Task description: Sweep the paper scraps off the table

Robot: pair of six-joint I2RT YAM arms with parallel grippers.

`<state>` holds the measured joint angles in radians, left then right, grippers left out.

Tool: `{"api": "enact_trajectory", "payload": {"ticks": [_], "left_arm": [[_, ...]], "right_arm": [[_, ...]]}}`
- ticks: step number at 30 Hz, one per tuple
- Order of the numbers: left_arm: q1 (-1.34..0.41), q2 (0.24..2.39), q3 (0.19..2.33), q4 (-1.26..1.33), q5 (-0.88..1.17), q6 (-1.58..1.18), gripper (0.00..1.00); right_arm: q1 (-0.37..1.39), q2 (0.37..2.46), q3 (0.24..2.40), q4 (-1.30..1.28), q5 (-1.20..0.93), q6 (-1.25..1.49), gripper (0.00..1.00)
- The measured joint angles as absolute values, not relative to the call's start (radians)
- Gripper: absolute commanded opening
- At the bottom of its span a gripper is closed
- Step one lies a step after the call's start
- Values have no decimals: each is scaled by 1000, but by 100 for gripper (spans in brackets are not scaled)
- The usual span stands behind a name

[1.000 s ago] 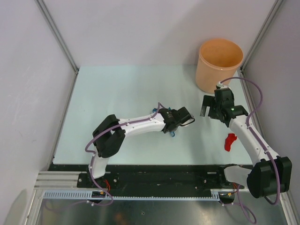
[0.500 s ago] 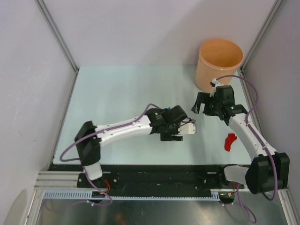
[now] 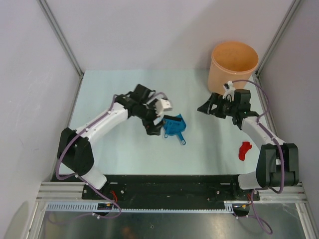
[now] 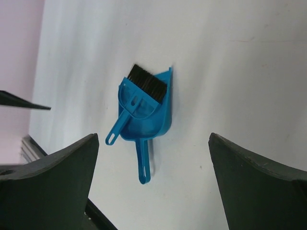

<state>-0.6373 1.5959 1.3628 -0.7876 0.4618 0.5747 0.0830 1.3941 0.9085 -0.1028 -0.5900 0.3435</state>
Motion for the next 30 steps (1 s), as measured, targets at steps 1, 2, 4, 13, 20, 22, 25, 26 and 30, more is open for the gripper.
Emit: {"api": "enact_trajectory", "payload": {"ticks": [1, 2, 4, 13, 20, 22, 25, 26, 30], "left_arm": [[-585, 1596, 1339, -786, 487, 574, 100], [-537, 1594, 1319, -784, 509, 575, 100], [-428, 1586, 1266, -782, 544, 578, 100], [21, 1531, 1128, -775, 546, 606, 100], [111, 1533, 1061, -628, 248, 441, 100], [109, 1532, 1002, -545, 188, 376, 100], [108, 1513, 888, -374, 133, 302, 100], [108, 1496, 847, -322, 123, 282, 100], [108, 1384, 669, -82, 107, 219, 100]], "right_arm": [[60, 1398, 890, -77, -611, 357, 100], [38, 1400, 876, -60, -623, 371, 100], [-23, 1402, 838, -17, -659, 398, 100], [-286, 1422, 748, 27, -663, 446, 100], [-314, 1394, 723, 6, -443, 432, 100], [-288, 1352, 686, 39, -344, 421, 100], [-211, 1269, 588, 143, -184, 383, 100], [-181, 1245, 555, 181, -126, 363, 100], [-77, 1190, 418, 402, 47, 283, 100]]}}
